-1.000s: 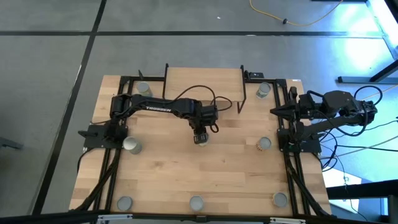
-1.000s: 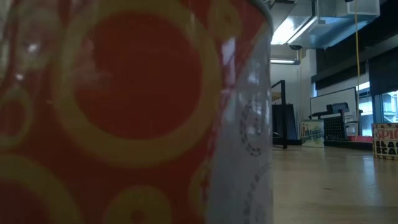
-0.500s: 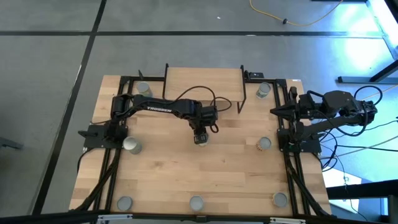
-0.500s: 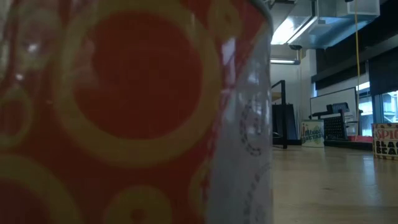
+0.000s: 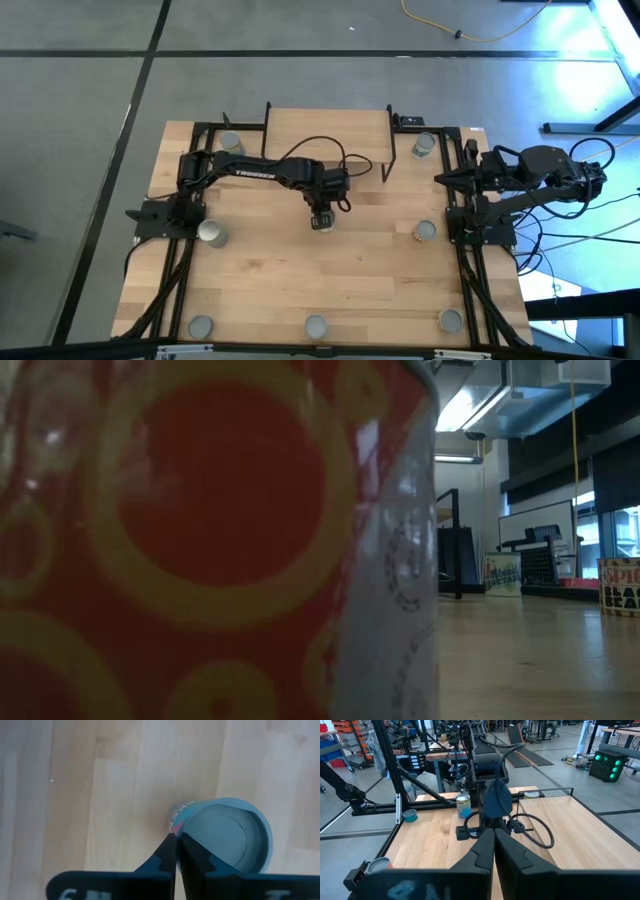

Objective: Pick and place cans onto a shelf
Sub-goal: Put the canned chicken soup on the shelf

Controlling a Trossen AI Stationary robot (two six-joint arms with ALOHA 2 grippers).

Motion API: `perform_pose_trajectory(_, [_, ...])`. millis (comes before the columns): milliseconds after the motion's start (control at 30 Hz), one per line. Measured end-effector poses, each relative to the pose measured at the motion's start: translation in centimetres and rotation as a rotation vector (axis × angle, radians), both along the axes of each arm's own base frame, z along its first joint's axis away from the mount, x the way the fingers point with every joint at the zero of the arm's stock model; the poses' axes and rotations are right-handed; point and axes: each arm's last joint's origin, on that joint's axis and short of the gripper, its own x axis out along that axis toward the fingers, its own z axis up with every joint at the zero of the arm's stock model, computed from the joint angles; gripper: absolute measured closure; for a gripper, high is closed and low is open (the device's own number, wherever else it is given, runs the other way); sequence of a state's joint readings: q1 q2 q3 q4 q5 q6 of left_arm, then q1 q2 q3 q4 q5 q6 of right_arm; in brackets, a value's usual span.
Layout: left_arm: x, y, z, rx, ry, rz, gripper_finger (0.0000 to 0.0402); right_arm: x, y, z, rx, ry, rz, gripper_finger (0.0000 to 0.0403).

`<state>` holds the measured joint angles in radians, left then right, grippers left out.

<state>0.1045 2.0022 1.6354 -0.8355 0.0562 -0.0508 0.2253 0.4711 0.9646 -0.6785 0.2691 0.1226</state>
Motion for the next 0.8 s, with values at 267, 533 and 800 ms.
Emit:
perform_pose_trajectory(267, [-1.4, 0.0, 5.7, -0.094, -0.039, 0.026, 0.0399, 0.0, 0.0, 0.0, 0.000, 0.000, 0.000, 0.0386])
perform_pose_trajectory(533, [-4.2, 2.2, 16.0, -0.041, -0.113, 0.163, 0.0400, 0.0, 0.0, 0.0, 0.000, 0.000, 0.000, 0.0386])
perform_pose_trajectory(800, [-8.6, 7.4, 20.8, 0.030, -0.129, 0.456, 0.0401, 0.0, 0.0, 0.0, -0.003, 0.000, 0.001, 0.0386])
